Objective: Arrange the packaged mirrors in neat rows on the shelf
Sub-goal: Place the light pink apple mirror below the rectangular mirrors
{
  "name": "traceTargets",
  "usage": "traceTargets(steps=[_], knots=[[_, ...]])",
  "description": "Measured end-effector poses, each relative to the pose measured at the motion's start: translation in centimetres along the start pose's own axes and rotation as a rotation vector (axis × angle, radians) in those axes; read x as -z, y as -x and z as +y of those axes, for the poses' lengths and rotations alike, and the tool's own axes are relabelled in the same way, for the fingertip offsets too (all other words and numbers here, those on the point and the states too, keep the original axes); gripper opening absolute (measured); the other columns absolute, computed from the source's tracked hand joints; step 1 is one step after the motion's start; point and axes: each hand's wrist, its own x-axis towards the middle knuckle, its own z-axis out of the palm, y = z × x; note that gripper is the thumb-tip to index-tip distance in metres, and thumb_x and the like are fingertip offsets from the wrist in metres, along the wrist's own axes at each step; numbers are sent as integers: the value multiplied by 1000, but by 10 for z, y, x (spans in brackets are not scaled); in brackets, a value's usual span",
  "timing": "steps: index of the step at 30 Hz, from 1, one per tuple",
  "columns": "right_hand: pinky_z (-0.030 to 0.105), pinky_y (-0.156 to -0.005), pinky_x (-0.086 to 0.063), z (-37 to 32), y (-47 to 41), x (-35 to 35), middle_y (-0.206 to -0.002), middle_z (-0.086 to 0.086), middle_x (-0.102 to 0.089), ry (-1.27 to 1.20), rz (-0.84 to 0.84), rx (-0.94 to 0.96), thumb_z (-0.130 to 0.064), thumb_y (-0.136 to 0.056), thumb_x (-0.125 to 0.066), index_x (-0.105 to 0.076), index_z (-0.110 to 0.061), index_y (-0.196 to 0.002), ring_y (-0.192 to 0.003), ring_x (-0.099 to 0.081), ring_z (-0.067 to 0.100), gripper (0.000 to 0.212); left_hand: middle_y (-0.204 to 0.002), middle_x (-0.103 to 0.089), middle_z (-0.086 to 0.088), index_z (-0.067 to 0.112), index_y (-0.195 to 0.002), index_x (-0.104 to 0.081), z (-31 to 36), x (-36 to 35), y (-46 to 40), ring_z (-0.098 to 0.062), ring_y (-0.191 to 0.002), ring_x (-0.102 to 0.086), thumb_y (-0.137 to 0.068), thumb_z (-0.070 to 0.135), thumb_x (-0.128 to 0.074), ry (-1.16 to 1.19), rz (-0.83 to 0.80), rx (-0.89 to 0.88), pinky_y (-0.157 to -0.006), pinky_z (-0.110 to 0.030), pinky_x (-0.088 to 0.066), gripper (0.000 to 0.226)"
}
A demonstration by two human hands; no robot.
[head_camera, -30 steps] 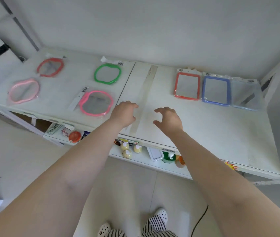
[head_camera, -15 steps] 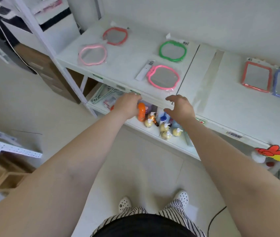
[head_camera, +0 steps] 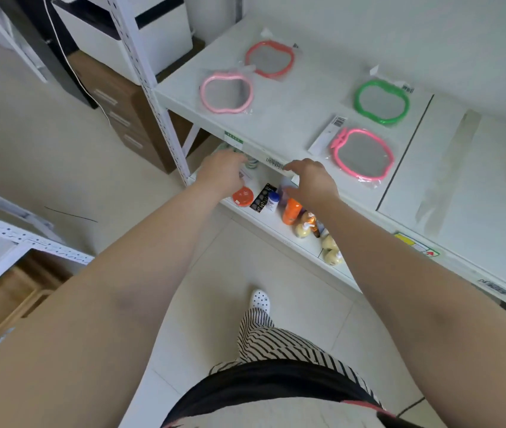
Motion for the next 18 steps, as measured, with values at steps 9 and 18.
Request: traceTargets(steps=[9,18], knots=[[38,-90,-47,-6,-103,4,-126,4,-57,48,1,36,-25,-85,-65,-54,-23,-130,-122,-48,23,46,-130,-53,-11,21,-135,-50,-40,10,-88,-31,-118,-53,-85,22,-60,47,-23,82,-90,-40,-47,50],[35,-88,-45,-31,-176,-4,-126,1,-57,30,3,-31,-27,-86,-65,-54,-24,-130,-123,-47,20,45,-126,-53,-18,14,-135,-49,-91,26,-160,-36,-115,-53,-90,27,-55,10,-13,84,-92,-43,-47,47]])
